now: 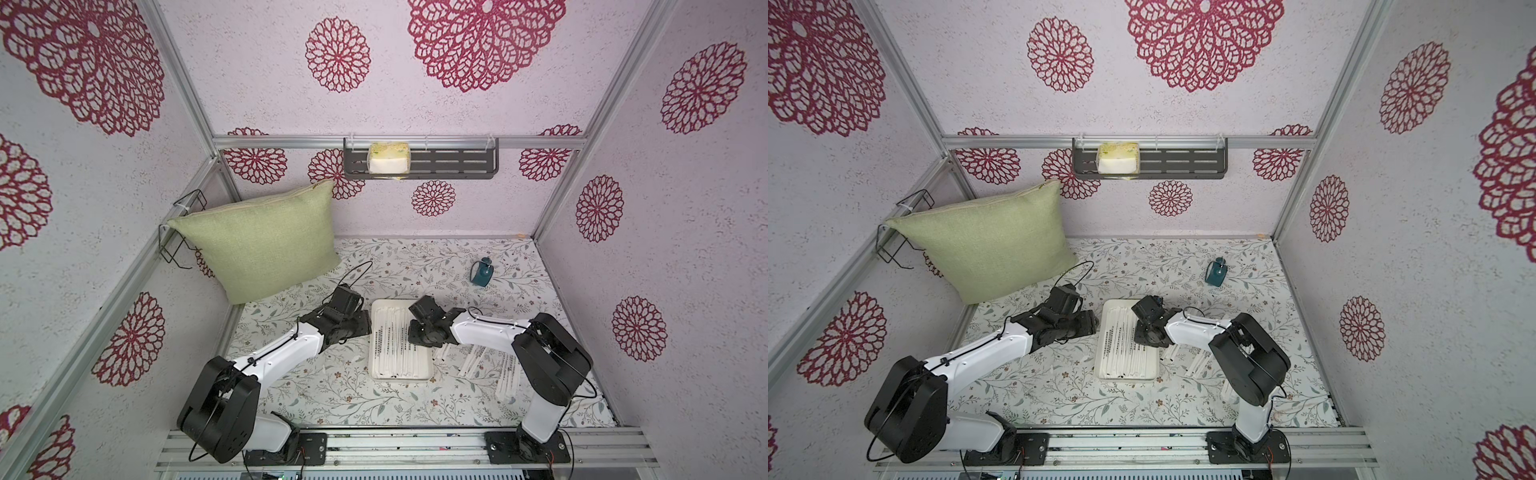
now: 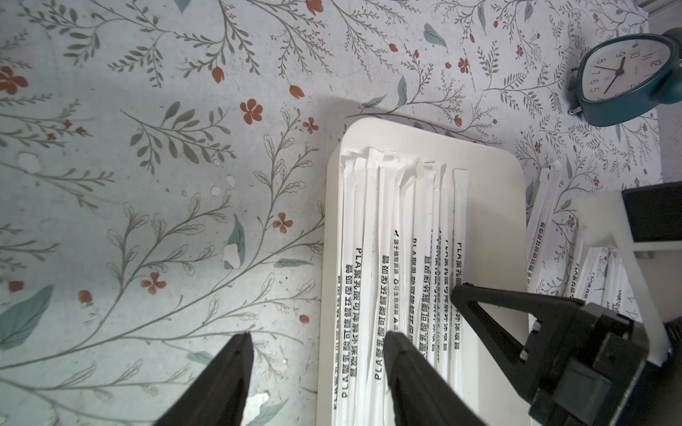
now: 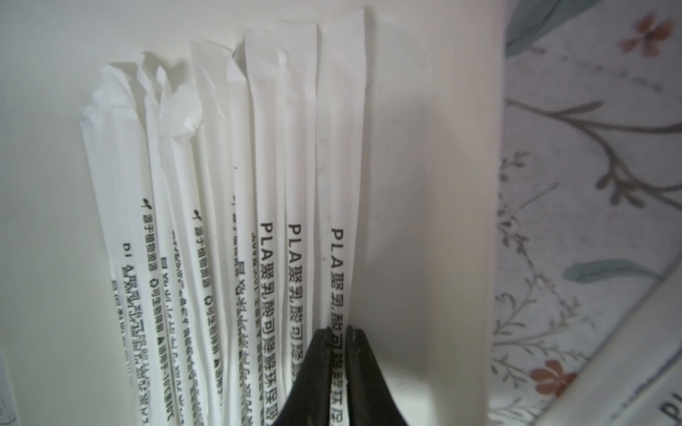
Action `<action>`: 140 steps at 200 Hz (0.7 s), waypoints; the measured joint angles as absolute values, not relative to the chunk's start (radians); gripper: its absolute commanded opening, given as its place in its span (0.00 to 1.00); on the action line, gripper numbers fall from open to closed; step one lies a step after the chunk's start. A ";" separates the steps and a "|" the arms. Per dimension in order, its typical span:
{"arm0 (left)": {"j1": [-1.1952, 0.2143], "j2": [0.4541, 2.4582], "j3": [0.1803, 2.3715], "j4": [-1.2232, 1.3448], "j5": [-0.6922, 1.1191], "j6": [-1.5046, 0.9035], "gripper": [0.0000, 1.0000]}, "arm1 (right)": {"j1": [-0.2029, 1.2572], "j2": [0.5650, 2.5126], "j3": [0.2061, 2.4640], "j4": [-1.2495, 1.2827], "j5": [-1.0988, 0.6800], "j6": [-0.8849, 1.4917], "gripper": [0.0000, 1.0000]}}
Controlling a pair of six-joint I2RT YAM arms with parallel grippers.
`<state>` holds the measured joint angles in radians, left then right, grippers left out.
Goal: Put the straws into the storage box
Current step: Place the straw in the storage box, then pick up the straw from the center of the board.
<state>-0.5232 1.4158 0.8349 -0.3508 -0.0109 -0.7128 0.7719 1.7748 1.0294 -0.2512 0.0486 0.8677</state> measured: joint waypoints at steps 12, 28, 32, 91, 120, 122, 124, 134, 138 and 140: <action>-0.523 1.416 0.835 -0.351 -0.010 -0.712 0.63 | 0.772 1.775 1.029 -0.249 0.049 0.874 0.23; -0.523 1.416 0.835 -0.351 -0.010 -0.712 0.63 | 0.772 1.774 1.029 -0.249 0.049 0.886 0.28; -0.523 1.416 0.835 -0.351 -0.010 -0.712 0.63 | 0.772 1.773 1.029 -0.251 0.049 0.884 0.29; -0.577 1.428 0.954 -0.464 -0.124 -0.636 0.64 | 0.692 1.486 0.988 -0.365 0.059 0.882 0.33; -0.711 1.522 1.114 -0.467 -0.167 -0.573 0.65 | 0.519 1.375 0.881 -0.373 0.091 0.846 0.33; -0.720 1.530 1.118 -0.462 -0.161 -0.573 0.65 | 0.509 1.378 0.875 -0.375 0.096 0.843 0.33; -0.725 1.534 1.120 -0.460 -0.159 -0.573 0.65 | 0.500 1.382 0.870 -0.377 0.101 0.838 0.32; -0.750 1.560 1.123 -0.443 -0.135 -0.574 0.65 | 0.477 1.408 0.851 -0.385 0.112 0.828 0.29; -0.757 1.572 1.121 -0.439 -0.122 -0.577 0.64 | 0.474 1.422 0.845 -0.386 0.113 0.823 0.27; -0.759 1.576 1.120 -0.438 -0.118 -0.579 0.64 | 0.474 1.429 0.842 -0.385 0.113 0.821 0.27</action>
<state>-0.7586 1.5757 1.1202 -0.4381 -0.1184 -0.5789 0.4740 1.4292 0.8421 -0.3855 0.1127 0.8207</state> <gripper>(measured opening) 0.646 0.306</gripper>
